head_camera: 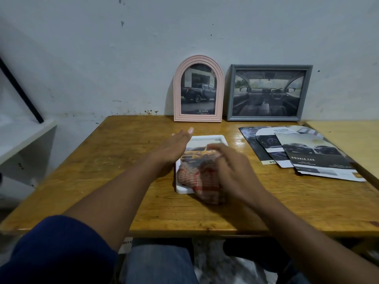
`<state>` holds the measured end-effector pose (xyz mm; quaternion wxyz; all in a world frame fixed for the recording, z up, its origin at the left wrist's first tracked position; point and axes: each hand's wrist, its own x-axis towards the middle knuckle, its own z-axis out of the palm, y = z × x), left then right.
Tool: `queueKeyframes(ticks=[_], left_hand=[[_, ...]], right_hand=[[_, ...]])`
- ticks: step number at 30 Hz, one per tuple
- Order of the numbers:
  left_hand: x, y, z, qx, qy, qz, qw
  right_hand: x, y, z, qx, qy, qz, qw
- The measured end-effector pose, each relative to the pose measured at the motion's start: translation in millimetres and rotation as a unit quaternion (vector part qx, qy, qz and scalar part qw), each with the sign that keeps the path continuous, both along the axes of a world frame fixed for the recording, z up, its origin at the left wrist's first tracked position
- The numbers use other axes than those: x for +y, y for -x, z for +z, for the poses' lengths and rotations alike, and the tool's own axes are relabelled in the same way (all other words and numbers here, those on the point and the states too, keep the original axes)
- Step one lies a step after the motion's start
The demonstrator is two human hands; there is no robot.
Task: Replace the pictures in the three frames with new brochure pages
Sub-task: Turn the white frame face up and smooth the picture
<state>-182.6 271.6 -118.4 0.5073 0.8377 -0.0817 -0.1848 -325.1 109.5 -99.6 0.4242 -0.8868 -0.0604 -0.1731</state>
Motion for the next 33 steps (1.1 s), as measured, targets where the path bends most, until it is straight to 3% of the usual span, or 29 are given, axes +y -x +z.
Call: queueKeyframes(ticks=[3, 6, 9, 12, 17, 21, 30, 33], left_hand=[[-3, 35, 18, -0.215, -0.131, -0.047, 0.967], [-10, 78, 20, -0.271, -0.200, -0.126, 0.933], [-8, 98, -3, -0.336, -0.294, -0.215, 0.869], [6, 95, -12, -0.372, -0.311, -0.190, 0.854], [31, 100, -18, -0.332, -0.267, -0.095, 0.900], [19, 70, -19, -0.271, -0.282, -0.061, 0.918], [-28, -29, -1, -0.168, -0.351, -0.035, 0.921], [-39, -46, 4, -0.192, -0.395, -0.068, 0.896]], right_hand=[[-26, -30, -4, 0.027, 0.082, -0.051, 0.995], [-35, -49, -20, 0.064, 0.110, -0.063, 0.990], [-37, -57, -36, 0.078, 0.148, -0.066, 0.984], [-43, -63, -44, 0.091, 0.212, -0.062, 0.971], [-37, -57, -38, 0.130, 0.231, -0.033, 0.964], [-34, -55, -34, 0.129, 0.225, -0.016, 0.966], [-42, -64, -48, 0.100, 0.215, -0.008, 0.971], [-42, -64, -51, 0.097, 0.215, -0.010, 0.972]])
